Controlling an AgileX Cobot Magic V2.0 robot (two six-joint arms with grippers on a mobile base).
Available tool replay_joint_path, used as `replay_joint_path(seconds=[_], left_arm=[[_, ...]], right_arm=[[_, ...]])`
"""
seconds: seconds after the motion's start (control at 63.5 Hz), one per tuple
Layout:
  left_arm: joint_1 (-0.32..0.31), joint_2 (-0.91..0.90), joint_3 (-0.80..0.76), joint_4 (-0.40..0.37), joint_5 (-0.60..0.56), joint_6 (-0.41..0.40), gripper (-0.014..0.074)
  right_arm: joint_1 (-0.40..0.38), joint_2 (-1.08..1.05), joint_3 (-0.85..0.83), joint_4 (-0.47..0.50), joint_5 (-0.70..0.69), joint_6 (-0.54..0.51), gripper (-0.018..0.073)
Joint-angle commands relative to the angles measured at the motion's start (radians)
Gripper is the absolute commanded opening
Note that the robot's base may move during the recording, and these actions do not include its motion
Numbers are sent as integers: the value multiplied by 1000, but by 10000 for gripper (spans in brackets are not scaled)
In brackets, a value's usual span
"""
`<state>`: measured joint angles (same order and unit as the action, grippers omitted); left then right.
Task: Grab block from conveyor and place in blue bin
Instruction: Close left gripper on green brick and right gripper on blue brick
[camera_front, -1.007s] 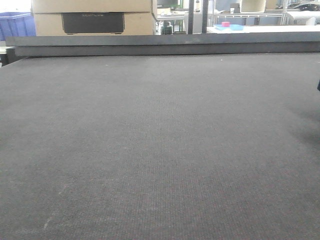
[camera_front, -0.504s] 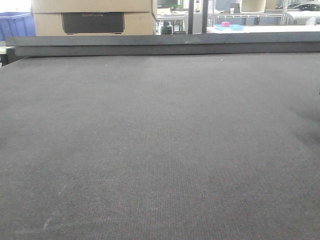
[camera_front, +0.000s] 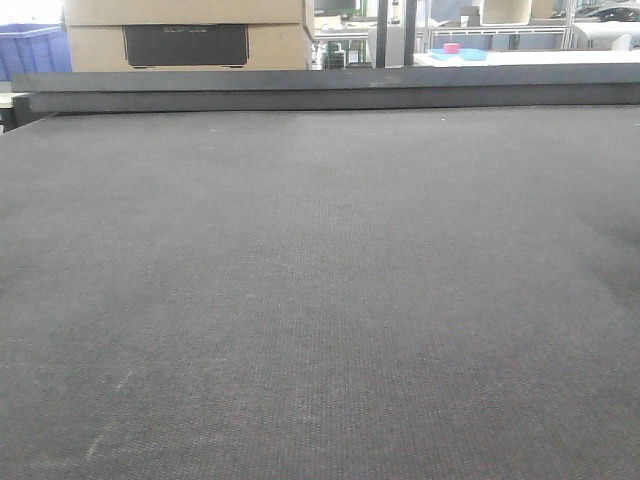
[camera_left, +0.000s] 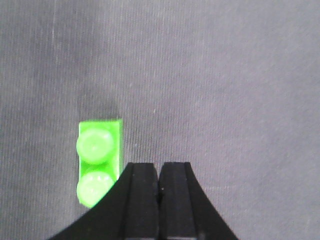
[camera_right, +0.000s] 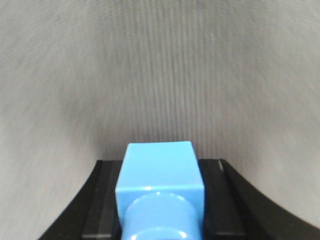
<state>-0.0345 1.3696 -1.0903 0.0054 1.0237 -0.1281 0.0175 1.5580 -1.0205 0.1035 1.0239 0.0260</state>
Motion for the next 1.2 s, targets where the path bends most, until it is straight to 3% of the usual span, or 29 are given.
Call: replay_joint_path(seconds=[0.0,0.142,0.346,0.63,0.803,0.881,1.086,1.181], left_arm=[[-7,27,2,27,8,-12,-111],[-7,74,2,67,7,-12,-111],[-7,118,2,69,4,-12,-111],[69,118,2,87,50,-1,-111],[81,118,2,64,53,56,-104],[81,118,2,56,51,71,-47],[81,118,2,48,36,78,248],[81,132,2,48,32,78,342]], right_arm=[[-3,-87,-25,-9,21,1,-167],[-3,-210,-51,-9,-19,-13,-167],[-3,-294,-51,-12,-140,-17,-167],[-3,-294,-51,-8,-113,-17,-167],[-3,-294,-51,-8,-113,-17,-167],[-3,-294,-51,-8,-113,-17,-167],[-3,-289,-51,-8,-113,-17,-167],[-3,-283,-51,-6,-113,-17,-167]])
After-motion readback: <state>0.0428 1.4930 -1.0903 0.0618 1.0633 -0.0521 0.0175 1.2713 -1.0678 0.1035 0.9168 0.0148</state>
